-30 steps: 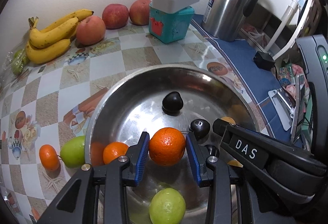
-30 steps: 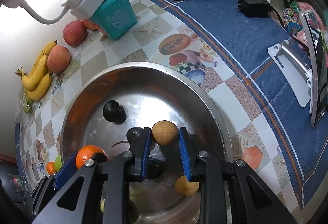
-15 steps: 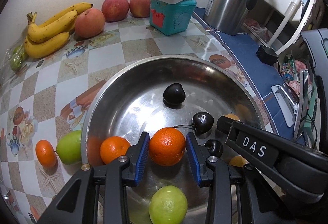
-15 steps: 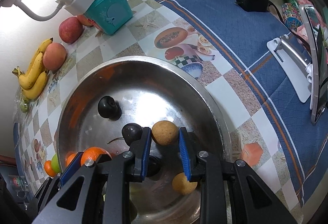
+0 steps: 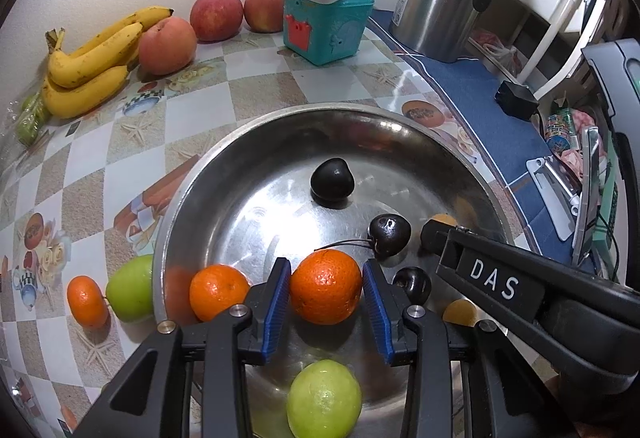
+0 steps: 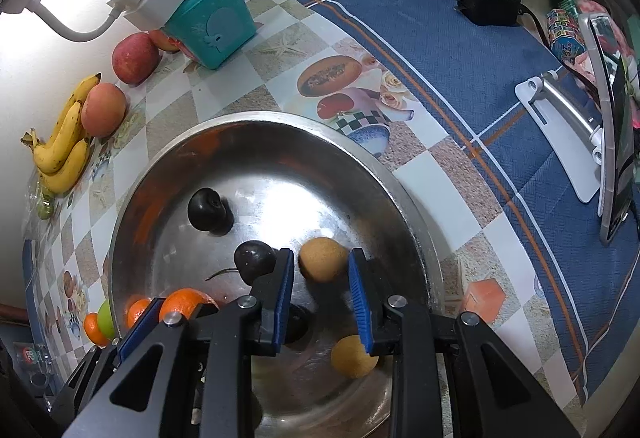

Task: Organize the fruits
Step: 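Lower the orange into the bowl and open the left gripper while the right gripper holds the brown fruit, then open the right gripper over the bowl while the left gripper moves toward a loose orange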

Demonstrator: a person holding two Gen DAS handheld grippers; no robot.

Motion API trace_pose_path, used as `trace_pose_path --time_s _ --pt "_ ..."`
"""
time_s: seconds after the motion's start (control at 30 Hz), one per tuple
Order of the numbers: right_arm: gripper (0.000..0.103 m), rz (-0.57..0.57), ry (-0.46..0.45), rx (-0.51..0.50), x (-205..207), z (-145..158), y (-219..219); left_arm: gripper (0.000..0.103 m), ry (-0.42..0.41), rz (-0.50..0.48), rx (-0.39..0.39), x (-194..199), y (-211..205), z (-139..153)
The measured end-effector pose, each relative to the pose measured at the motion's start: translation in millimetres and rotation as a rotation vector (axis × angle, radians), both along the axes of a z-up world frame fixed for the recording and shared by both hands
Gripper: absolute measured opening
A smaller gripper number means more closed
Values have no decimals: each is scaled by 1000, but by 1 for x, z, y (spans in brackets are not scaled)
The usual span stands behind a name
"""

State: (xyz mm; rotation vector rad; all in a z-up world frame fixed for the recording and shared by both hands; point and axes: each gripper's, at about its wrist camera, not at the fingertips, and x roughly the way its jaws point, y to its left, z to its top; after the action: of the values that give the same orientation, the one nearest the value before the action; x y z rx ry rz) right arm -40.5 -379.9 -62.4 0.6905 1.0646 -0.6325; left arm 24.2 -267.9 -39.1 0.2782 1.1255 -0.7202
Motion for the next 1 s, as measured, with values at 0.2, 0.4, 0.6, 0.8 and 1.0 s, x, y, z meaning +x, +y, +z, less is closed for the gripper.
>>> trace_pose_path --time_s 0.2,0.4,0.6,0.8,1.0 --pt "30 -6 -16 -10 -2 7 -1 49 -18 -14 -27 -3 0 11" --pt "30 -19 -49 -33 -8 22 -3 49 -32 -8 -48 -2 2 24" --pt "30 -27 -59 -21 -14 26 -5 49 -68 33 -28 8 12 30" --pt "30 -32 -39 -3 -13 21 -6 49 -55 134 -22 28 35 33" --pt "30 4 -28 5 -8 19 1 49 -90 256 24 47 62 34"
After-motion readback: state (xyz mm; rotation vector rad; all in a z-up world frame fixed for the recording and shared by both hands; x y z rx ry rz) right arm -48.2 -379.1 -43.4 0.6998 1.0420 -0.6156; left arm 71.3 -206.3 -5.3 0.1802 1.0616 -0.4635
